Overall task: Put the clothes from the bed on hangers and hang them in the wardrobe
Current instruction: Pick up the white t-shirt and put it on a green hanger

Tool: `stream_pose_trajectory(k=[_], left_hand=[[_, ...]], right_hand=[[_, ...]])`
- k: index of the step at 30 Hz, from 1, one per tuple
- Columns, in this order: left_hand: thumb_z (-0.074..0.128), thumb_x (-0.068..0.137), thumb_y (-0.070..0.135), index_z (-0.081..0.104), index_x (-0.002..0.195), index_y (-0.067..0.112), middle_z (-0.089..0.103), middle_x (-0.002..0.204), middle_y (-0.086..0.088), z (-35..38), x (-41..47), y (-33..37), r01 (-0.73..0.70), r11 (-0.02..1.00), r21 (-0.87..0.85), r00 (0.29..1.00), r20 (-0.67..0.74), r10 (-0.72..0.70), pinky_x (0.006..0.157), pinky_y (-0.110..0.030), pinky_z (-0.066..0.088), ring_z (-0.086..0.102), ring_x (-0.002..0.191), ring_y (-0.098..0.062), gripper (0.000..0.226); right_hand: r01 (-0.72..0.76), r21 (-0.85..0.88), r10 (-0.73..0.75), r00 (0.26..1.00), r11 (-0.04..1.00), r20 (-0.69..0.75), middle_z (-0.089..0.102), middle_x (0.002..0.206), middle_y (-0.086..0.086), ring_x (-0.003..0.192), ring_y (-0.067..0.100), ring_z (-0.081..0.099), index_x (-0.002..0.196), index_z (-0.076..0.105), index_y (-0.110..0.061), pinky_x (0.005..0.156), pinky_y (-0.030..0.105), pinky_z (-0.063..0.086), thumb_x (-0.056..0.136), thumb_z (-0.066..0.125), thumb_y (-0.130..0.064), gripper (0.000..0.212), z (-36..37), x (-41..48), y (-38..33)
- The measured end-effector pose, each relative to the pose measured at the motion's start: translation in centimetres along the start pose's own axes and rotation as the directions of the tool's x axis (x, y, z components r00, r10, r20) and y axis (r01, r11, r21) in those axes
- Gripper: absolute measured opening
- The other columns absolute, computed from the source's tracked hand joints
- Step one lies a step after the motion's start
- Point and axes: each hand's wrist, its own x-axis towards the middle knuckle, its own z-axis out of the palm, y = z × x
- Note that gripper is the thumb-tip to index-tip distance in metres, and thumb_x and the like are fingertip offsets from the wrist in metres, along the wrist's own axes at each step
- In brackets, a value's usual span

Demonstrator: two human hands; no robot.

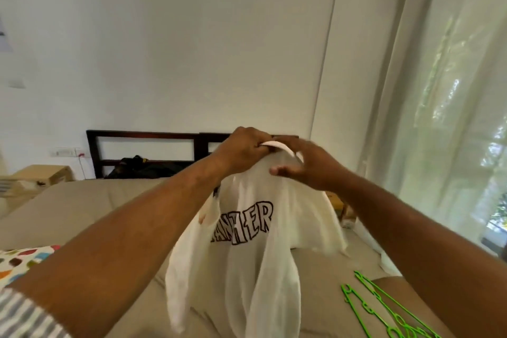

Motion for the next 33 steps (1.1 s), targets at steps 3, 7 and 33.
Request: stream_pose_trajectory(k=[3,7,33], left_hand=[[0.070,0.091,0.033,0.075,0.098,0.025,0.069,0.086,0.011,0.1,-1.6,-0.6,0.023,0.999,-0.045,0.999,-0.026,-0.024,0.076,-0.029,0.054,0.064,0.081,-0.006,0.011],[0.086,0.063,0.059,0.067,0.107,0.033,0.070,0.094,0.013,1.3,-6.8,-3.9,0.361,0.930,-0.070,0.932,0.033,-0.360,0.079,-0.032,0.057,0.066,0.087,-0.008,0.054],[0.047,0.104,0.043,0.058,0.102,0.018,0.062,0.083,0.000,-1.2,-10.9,-10.5,0.389,0.919,-0.067,0.852,-0.353,-0.387,0.064,-0.034,0.044,0.061,0.078,-0.021,0.027]], right_hand=[[-0.064,0.113,0.057,0.996,0.992,0.064,0.069,0.086,-0.009,0.072,0.001,0.061,0.098,0.073,-0.029,0.069,0.023,0.044,0.093,0.071,-0.034,0.008,2.5,0.7,-1.6],[-0.129,0.240,0.137,0.990,0.962,-0.018,0.065,0.068,-0.004,0.058,0.000,0.056,0.074,0.071,-0.021,0.056,0.022,0.042,0.095,0.065,-0.017,0.022,2.7,1.8,-2.6],[-0.266,0.020,0.260,0.922,0.964,-0.288,0.060,0.070,0.016,0.068,0.027,0.054,0.077,0.063,-0.002,0.061,0.032,0.038,0.101,0.055,-0.042,0.048,-4.6,-2.1,5.9]])
